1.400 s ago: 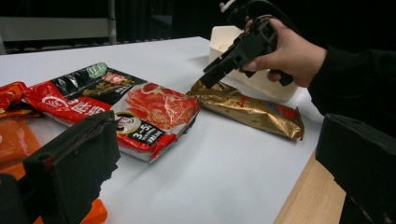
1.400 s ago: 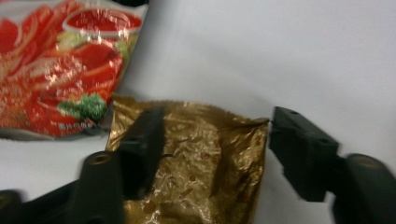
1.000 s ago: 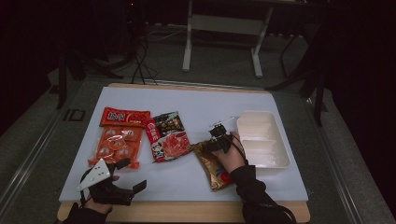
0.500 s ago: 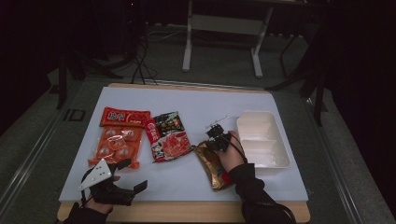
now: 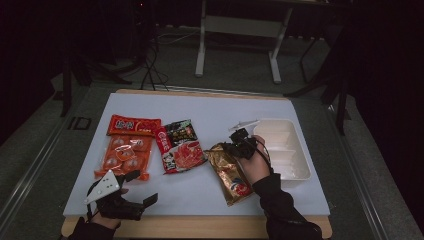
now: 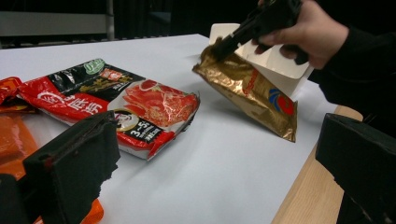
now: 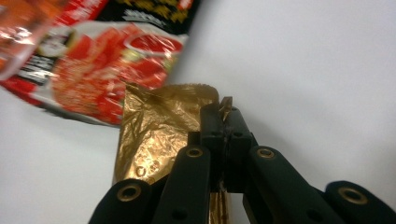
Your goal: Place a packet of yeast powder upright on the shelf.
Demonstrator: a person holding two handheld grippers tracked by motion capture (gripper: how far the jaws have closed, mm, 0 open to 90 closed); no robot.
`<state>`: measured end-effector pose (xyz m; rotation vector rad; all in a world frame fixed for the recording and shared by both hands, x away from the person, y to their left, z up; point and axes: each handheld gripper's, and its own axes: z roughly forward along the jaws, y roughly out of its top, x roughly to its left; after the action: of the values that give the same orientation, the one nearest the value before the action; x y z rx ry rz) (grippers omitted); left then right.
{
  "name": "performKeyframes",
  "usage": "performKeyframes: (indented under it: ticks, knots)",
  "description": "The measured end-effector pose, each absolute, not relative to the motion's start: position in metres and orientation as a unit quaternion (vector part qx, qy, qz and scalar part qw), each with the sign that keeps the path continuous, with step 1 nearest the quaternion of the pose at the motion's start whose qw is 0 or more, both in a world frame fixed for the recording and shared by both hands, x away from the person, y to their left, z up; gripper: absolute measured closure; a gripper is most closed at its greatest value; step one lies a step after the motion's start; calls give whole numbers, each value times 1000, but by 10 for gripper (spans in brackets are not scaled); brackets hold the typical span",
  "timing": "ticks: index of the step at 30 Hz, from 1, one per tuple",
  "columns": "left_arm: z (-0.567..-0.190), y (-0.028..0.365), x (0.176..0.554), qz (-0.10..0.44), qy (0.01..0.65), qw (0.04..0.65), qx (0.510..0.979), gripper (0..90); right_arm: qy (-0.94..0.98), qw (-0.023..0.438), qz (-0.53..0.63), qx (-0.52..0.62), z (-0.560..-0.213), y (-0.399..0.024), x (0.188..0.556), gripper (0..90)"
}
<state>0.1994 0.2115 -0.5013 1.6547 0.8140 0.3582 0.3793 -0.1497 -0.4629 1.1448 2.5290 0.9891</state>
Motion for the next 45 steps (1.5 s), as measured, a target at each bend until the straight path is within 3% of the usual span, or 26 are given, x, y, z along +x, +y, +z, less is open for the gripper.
performKeyframes:
  ticks: [20, 45]
  knots:
    - [-502, 210, 200, 153, 349, 589, 713, 0, 834, 92, 424, 340, -410, -156, 351, 900]
    - [-502, 210, 200, 152, 349, 588, 713, 0, 783, 98, 513, 339, -353, -175, 366, 900]
